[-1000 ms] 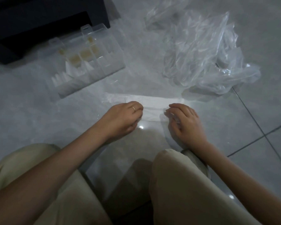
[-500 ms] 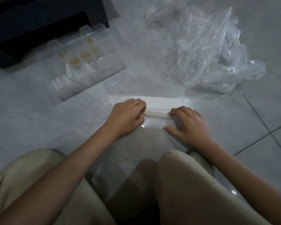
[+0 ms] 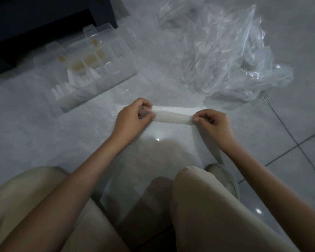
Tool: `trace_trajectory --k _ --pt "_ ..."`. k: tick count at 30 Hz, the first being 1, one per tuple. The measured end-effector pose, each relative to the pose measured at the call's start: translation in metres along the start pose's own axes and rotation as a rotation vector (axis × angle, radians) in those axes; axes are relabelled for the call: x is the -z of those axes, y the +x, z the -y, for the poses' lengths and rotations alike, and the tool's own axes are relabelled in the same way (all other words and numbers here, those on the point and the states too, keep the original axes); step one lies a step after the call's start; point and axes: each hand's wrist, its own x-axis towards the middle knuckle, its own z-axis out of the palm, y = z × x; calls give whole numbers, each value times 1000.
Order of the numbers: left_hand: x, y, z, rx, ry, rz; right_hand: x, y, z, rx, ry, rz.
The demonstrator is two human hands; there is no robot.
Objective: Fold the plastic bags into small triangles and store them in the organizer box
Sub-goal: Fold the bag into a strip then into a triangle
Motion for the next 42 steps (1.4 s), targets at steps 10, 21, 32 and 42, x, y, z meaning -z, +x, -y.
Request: trace_trajectory --k 10,21,32,42 --pt "-6 8 -5 120 54 -145 -5 26 1 -240 -165 -100" --pt "-8 6 -6 41 220 -201 -5 27 21 -250 -312 -149" --pt "-8 11 4 -42 213 -230 -6 25 20 -253 -335 -189" --pt "-13 11 9 -172 306 -265 -9 23 22 -247 -374 -207"
